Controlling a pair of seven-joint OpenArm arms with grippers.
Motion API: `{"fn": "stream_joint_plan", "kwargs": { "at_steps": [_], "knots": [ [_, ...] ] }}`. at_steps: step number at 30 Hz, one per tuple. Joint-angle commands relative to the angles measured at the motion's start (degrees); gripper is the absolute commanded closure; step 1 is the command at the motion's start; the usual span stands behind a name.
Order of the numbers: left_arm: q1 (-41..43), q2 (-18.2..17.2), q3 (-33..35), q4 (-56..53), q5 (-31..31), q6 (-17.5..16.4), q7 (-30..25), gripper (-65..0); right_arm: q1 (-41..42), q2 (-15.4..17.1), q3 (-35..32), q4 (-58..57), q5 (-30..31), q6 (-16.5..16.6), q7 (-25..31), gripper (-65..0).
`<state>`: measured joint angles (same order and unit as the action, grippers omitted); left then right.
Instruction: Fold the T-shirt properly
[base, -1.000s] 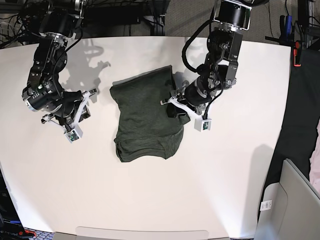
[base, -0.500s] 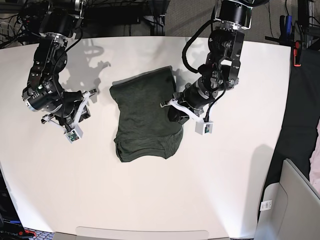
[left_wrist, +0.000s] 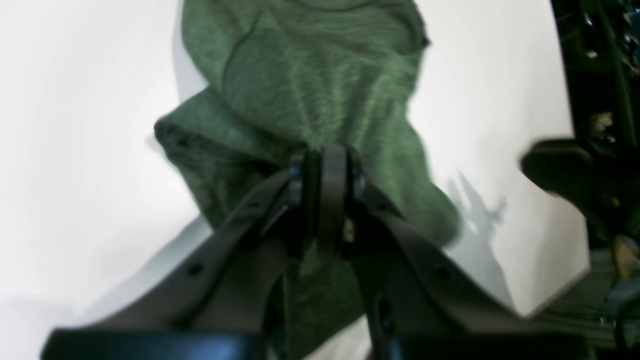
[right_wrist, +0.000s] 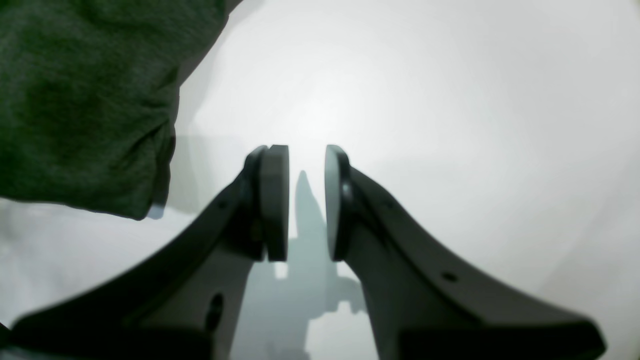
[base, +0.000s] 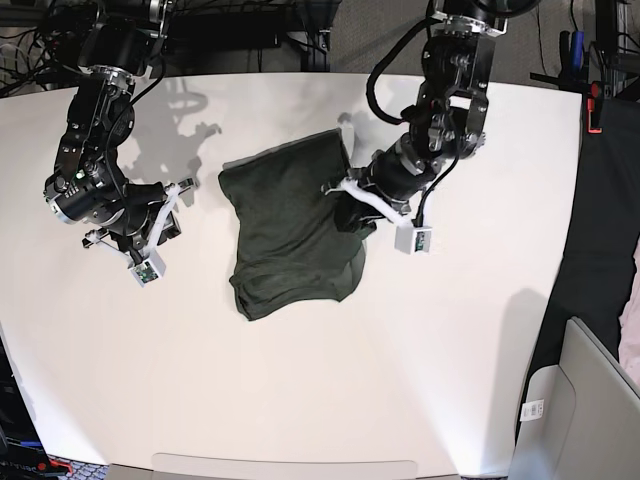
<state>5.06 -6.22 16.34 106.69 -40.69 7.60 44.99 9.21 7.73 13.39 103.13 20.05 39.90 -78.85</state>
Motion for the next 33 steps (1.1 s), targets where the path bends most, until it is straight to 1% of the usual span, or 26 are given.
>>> {"fn": "stream_joint_plan", "kwargs": {
  "at_steps": [1, 4, 10, 14, 16, 18, 21, 24, 30, 33],
  "knots": [
    [-0.09, -0.42, -0.29, 2.45, -0.5, -0.52, -1.34, -2.1, 1.12, 0.41, 0.2, 1.09, 0.74, 0.1, 0.83, -10.8],
    [1.58, -1.83, -0.47, 4.65, -0.5, -0.43, -1.7, -2.1, 1.12, 0.23, 0.11, 1.0, 0.74, 0.1, 0.83, -10.8],
    [5.01, -1.74, -3.11, 8.87, -0.5, -0.25, -1.7, -2.1, 1.2, 0.23, -0.16, 1.0, 0.65, 0.1, 0.83, -10.8],
    [5.01, -1.74, -3.02, 6.67, -0.5, -0.25, -1.34, -2.7, 1.2, 0.23, -0.16, 0.91, 0.47, 0.1, 0.91, -10.9],
    [3.78, -1.47, -2.76, 3.06, -0.5, -0.25, -1.61, -5.7, 1.2, 0.14, -0.16, 0.91, 0.47, 0.1, 0.91, -10.9],
    [0.87, -0.24, -3.02, -0.54, -0.5, -0.25, -1.52, -10.0, 1.03, 0.14, -0.16, 0.91, 0.47, 0.1, 0.91, -10.9],
    [-3.87, -0.07, -2.67, -5.46, -0.5, -0.25, -1.43, -16.6, 0.94, 0.14, -0.07, 0.91, 0.65, 0.1, 0.91, -10.9],
    [-7.21, -0.07, -2.67, -7.13, -0.5, -0.25, -1.26, -20.2, 0.77, 0.14, 0.02, 1.0, 0.74, 0.1, 0.91, -10.9],
    [-8.27, -0.07, -2.58, -9.95, -0.59, -0.43, -1.26, -23.8, 0.15, 0.14, 0.11, 1.09, 0.74, 0.1, 0.91, -10.9],
    [-8.27, 0.02, -2.58, -11.18, -0.59, -0.52, -1.61, -23.8, 0.15, 0.14, 0.11, 1.09, 0.74, 0.1, 0.91, -10.8]
  ]
}}
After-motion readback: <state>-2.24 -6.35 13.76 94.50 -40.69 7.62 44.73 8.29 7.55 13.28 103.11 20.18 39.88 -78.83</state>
